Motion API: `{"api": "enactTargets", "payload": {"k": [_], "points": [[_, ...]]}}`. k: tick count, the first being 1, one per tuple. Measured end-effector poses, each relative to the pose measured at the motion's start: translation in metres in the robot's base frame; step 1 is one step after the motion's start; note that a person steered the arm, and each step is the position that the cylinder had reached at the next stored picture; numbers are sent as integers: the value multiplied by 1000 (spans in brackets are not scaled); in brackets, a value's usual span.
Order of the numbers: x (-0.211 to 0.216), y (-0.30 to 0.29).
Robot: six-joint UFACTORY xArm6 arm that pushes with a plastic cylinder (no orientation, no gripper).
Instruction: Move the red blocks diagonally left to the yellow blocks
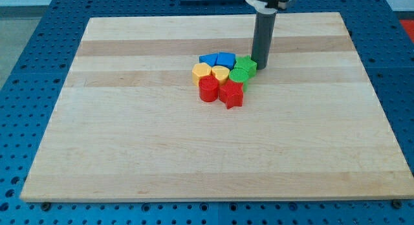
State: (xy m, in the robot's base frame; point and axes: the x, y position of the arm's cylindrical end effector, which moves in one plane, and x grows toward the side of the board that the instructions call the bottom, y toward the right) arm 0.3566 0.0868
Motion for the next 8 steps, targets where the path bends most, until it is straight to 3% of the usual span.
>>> {"api": "enactTargets", "payload": {"k": [2,4,6,7,8], "points": [[0,7],[7,62],[94,70],[137,47],[153,-3]]}}
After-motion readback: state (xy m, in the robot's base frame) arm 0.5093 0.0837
